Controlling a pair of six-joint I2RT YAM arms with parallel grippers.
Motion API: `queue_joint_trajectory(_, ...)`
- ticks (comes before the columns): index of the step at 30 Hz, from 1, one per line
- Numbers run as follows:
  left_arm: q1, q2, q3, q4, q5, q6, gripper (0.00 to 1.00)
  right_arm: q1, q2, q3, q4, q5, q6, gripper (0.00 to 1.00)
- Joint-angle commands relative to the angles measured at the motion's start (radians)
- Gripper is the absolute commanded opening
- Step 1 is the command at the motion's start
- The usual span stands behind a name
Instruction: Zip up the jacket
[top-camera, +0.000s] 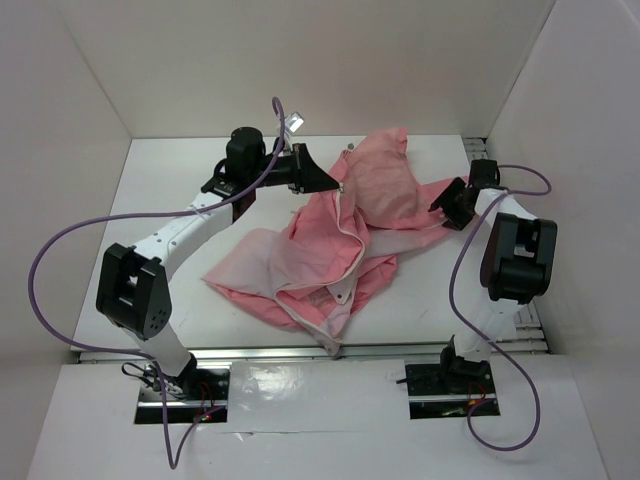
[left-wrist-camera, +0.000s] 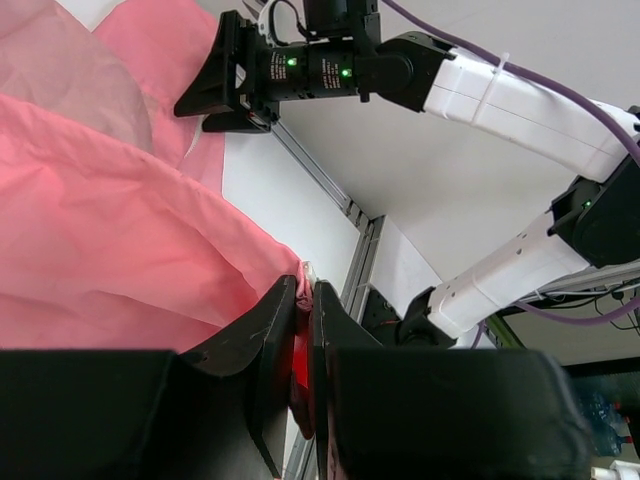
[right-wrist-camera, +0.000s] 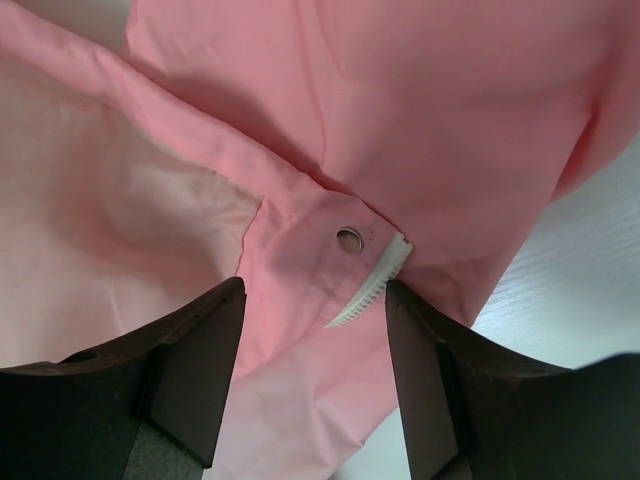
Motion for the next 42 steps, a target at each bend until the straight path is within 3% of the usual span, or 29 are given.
queue_joint_trajectory(1,0.004,-0.011,0.045,0.012,0.002,0.028,0.0,-0.005,0.014,0.006,0.037,-0.005,0.006,0.66)
queue_joint_trajectory(4,0.004,-0.011,0.045,0.012,-0.007,0.028,0.0,-0.005,0.014,-0.007,0.066,-0.014,0.017,0.75)
queue_joint_trajectory(6,0.004,-0.02,0.045,0.012,-0.007,0.028,0.0,-0.005,0.014,-0.007,0.075,-0.023,0.017,0.75)
queue_joint_trajectory(8,0.004,-0.02,0.045,0.012,-0.007,0.028,0.0,-0.005,0.014,-0.017,0.094,-0.032,0.027,0.66)
queue_joint_trajectory(9,0.004,-0.02,0.045,0.012,-0.007,0.028,0.0,-0.005,0.014,-0.028,0.11,-0.033,0.027,0.54)
queue_joint_trajectory(10,0.004,-0.02,0.045,0.012,-0.007,0.028,0.0,-0.005,0.002,-0.028,0.111,-0.033,0.027,0.54)
queue_joint_trajectory(12,-0.006,-0.02,0.045,0.003,-0.016,0.028,0.0,-0.005,-0.01,-0.028,0.111,-0.008,0.027,0.35)
queue_joint_trajectory(18,-0.006,-0.02,0.045,0.002,-0.016,0.037,0.0,-0.005,-0.062,-0.039,0.109,0.003,0.018,0.0)
queue_joint_trajectory(26,0.022,-0.04,0.078,-0.073,-0.038,0.075,0.0,-0.005,-0.286,0.038,-0.036,0.09,-0.017,0.0)
queue_joint_trajectory(34,0.169,-0.06,0.21,-0.235,-0.061,0.156,0.0,-0.005,-0.562,0.2,-0.3,0.168,-0.181,0.0)
queue_joint_trajectory(37,0.247,-0.06,0.284,-0.29,-0.061,0.178,0.0,-0.005,-0.612,0.35,-0.417,0.207,-0.215,0.0)
queue_joint_trajectory(42,0.327,-0.041,0.446,-0.367,-0.061,0.199,0.0,0.022,-0.589,0.744,-0.608,0.198,-0.224,0.0)
